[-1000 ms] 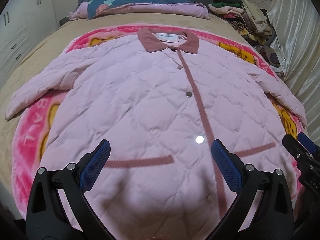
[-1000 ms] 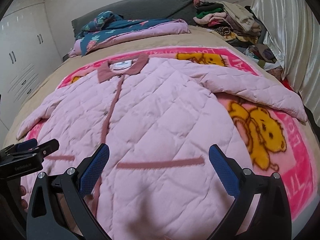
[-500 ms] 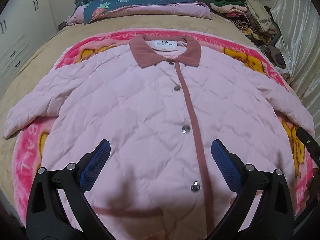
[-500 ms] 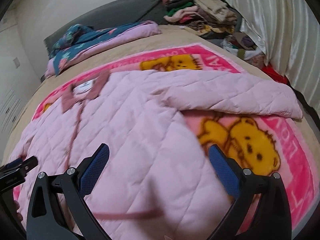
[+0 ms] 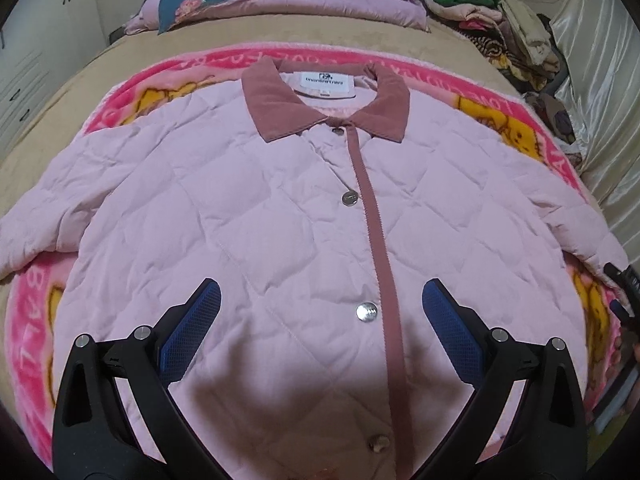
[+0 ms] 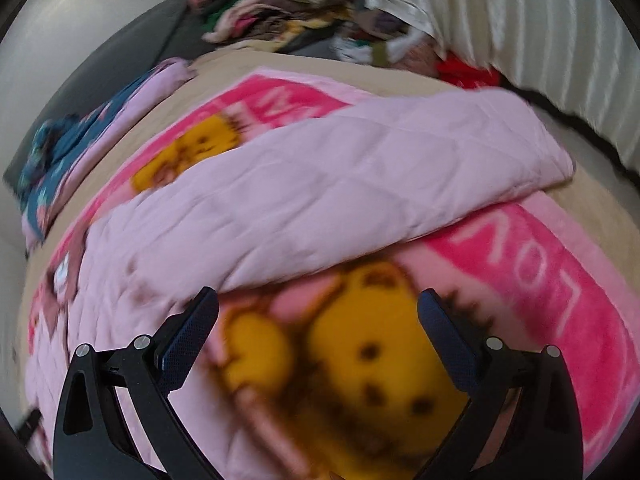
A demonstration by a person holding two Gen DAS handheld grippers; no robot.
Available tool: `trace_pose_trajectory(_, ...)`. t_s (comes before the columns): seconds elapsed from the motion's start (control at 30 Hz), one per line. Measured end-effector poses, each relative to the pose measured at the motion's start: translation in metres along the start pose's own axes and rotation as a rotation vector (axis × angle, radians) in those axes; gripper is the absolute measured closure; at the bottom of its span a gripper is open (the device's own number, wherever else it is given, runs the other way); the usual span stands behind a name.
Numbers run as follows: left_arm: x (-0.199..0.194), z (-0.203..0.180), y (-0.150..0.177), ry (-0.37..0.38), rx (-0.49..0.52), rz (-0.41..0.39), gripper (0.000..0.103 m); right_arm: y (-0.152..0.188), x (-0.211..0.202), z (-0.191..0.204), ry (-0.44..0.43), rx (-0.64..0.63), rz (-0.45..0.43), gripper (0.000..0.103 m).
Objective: Fold large clothes
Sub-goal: 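Grasp the jacket sleeve cuff with the right gripper and lift it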
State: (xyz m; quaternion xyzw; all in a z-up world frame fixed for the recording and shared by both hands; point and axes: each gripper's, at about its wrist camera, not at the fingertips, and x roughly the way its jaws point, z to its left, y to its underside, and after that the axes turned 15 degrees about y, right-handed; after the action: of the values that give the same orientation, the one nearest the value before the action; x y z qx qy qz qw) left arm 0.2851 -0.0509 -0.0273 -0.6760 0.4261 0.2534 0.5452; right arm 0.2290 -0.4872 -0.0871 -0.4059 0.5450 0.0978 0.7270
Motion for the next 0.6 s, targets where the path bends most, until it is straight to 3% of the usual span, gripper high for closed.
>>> trace_pose_trajectory(0.13, 0.01, 0.003, -0.002, -0.002, 0.003, 0.012, 0.008, -0.019, 0.023, -0.033, 0.037, 0.099, 0.028, 0.004)
trace_pose_trajectory(0.47, 0.021, 0.003, -0.017, -0.001, -0.01, -0.006, 0.008, -0.062, 0.059, -0.081, 0.015, 0.311, 0.038, 0.004)
trace_pose_trajectory(0.53, 0.022, 0.004, -0.022, 0.006, -0.021, -0.013, 0.008, -0.072, 0.061, -0.086, 0.024, 0.322, 0.011, 0.007)
trace_pose_trajectory(0.6, 0.025, 0.005, -0.028, 0.001, -0.036, -0.008, 0.008, -0.078, 0.066, -0.094, 0.025, 0.352, 0.015, 0.019)
